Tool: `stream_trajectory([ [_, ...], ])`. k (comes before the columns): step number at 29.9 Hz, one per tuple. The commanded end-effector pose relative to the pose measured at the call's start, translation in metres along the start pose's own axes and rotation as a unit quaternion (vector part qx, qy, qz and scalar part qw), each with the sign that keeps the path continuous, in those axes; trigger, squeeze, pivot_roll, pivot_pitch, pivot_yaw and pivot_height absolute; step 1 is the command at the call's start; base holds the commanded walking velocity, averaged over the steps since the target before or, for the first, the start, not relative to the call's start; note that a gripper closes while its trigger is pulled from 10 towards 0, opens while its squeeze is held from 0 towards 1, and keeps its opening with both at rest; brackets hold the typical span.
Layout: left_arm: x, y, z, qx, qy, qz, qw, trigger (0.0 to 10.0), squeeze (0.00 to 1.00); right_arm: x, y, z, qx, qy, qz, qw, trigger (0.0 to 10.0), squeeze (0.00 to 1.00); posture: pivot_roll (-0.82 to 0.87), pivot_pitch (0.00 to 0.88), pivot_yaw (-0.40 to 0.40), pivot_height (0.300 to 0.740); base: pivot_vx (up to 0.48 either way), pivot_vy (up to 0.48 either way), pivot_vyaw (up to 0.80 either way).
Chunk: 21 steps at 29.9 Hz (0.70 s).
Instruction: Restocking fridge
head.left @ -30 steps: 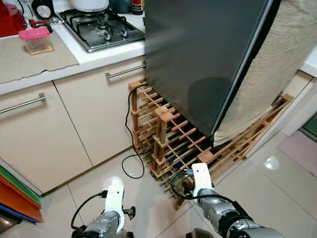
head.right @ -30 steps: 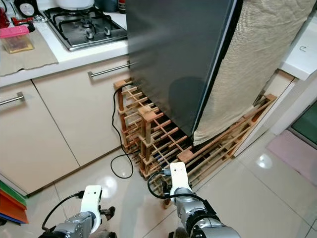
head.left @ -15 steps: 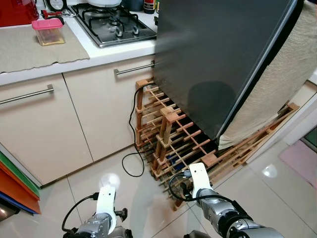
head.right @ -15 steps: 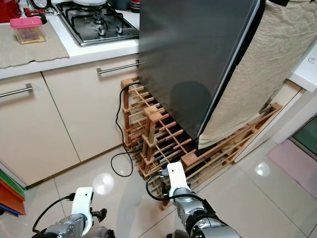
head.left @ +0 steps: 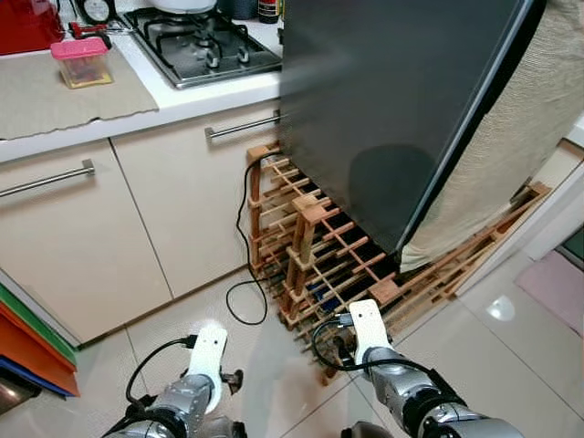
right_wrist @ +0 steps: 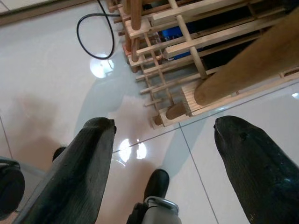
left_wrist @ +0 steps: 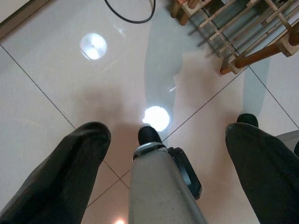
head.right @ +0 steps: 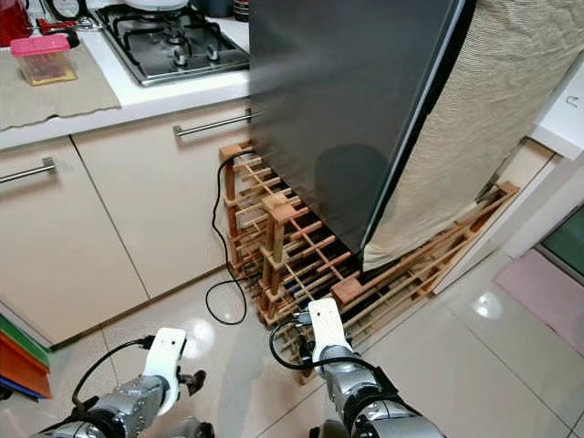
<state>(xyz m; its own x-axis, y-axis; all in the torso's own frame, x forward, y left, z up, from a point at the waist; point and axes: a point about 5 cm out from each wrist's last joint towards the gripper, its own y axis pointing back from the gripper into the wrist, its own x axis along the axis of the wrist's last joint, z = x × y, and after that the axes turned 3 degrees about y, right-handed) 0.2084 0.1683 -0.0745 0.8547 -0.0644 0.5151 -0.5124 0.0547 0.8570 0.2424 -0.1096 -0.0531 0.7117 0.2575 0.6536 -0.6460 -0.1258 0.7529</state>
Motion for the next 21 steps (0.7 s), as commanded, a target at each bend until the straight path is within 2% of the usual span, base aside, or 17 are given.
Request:
stream_trajectory([
  [1, 0.0029, -0.0005, 0.0038, -0.01, -0.01, 0.002, 1.0, 10.0, 0.0, 0.0015, -0.0003, 0.0045, -0.007, 0.013, -0.006, 1.0, 10.0, 0.11, -0.04, 0.0, -0.022, 0.693, 0.0, 0.0, -0.79],
  [5, 0.006, -0.0005, 0.0024, -0.011, -0.017, 0.001, 1.0, 10.0, 0.0, 0.0027, -0.0004, 0.0046, -0.006, 0.015, -0.002, 1.0, 10.0, 0.11, -0.04, 0.0, -0.022, 0.693, 0.0, 0.0, -0.78],
  [21, 0.0105, -0.0007, 0.0039, -0.014, -0.034, 0.005, 0.999, 10.0, 0.0, 0.004, -0.0004, 0.0055, -0.003, 0.033, 0.0, 0.999, 10.0, 0.1, -0.04, 0.0, -0.019, 0.693, 0.0, 0.0, 0.0],
])
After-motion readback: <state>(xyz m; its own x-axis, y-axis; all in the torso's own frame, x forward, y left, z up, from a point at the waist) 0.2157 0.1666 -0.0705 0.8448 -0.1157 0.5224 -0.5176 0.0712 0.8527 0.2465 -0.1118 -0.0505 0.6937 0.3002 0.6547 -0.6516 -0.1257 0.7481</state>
